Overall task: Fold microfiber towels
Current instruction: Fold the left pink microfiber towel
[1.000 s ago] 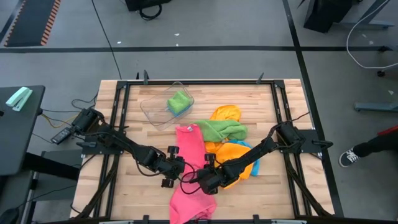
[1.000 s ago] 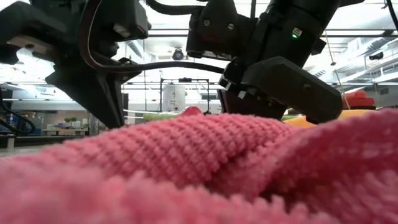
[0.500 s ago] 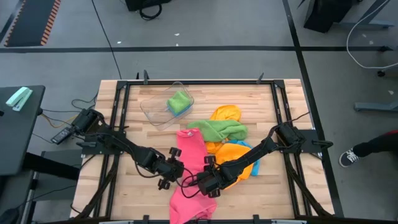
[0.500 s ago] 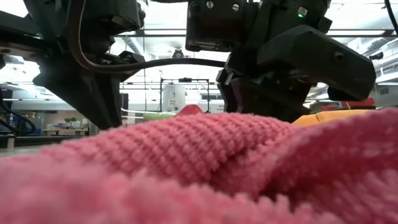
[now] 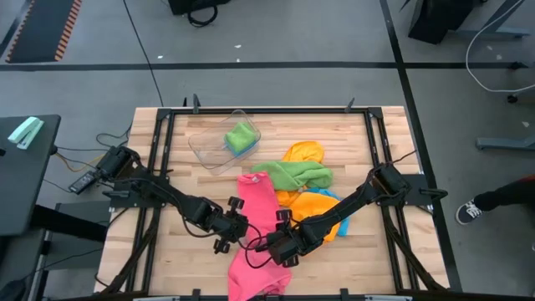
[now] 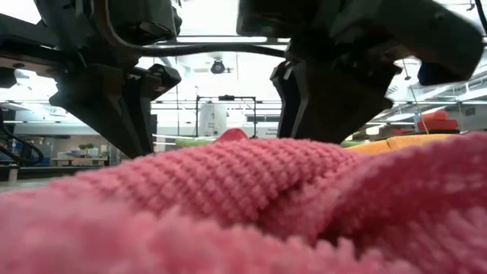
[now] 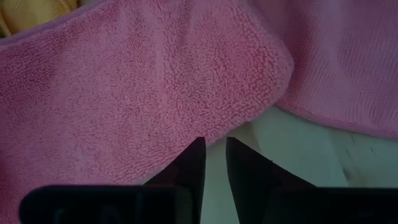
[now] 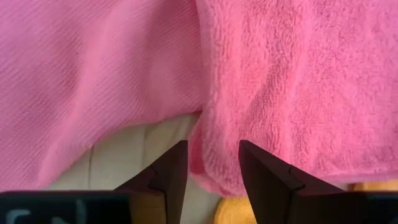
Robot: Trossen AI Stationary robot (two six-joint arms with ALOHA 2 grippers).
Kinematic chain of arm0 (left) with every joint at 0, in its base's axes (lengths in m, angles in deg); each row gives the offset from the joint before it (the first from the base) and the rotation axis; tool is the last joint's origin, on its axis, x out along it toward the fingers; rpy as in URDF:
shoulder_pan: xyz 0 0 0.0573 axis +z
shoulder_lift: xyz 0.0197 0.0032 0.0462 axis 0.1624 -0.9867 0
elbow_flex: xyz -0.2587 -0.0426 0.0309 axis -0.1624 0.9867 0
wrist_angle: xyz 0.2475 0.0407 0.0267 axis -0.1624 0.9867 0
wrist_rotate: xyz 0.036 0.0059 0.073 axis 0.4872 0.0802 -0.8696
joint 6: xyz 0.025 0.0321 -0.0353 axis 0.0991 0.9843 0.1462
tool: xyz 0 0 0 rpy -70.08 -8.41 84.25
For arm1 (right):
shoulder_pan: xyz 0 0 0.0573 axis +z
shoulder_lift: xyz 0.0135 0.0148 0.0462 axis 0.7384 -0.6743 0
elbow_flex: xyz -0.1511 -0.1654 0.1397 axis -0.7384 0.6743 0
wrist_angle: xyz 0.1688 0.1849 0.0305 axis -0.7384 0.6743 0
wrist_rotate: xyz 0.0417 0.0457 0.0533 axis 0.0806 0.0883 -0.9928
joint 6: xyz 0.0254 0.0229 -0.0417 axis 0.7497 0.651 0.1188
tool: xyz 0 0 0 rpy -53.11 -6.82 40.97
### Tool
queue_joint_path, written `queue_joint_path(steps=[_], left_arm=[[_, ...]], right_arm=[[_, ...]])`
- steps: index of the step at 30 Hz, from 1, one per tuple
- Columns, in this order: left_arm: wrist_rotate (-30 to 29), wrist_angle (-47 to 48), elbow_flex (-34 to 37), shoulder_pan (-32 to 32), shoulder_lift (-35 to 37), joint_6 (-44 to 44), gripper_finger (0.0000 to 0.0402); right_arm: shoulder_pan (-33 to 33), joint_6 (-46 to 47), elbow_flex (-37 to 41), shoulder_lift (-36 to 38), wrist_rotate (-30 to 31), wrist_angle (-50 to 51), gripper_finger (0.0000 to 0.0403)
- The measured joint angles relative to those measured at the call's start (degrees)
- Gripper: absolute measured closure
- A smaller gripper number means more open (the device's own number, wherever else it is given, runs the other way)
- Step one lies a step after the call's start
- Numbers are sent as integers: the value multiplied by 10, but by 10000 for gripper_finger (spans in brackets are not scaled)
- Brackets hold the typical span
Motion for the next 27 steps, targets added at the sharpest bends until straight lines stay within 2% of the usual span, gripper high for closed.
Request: queue_joint_path(steps=[5, 10, 17, 21, 27], left_arm=[[0, -2, 0, 0, 0, 0, 326], [0, -2, 0, 0, 0, 0, 326], [0, -3, 0, 0, 0, 0, 335], [0, -3, 0, 0, 0, 0, 331], [0, -3, 0, 0, 0, -10, 332]], right_arm=[[4, 0, 0, 1, -9, 6, 246], [22, -65, 0, 1, -7, 10, 228], [51, -213, 11, 1, 70, 7, 204], [64, -288, 31, 1, 109, -32, 203], [60, -306, 61, 1, 138, -68, 208]])
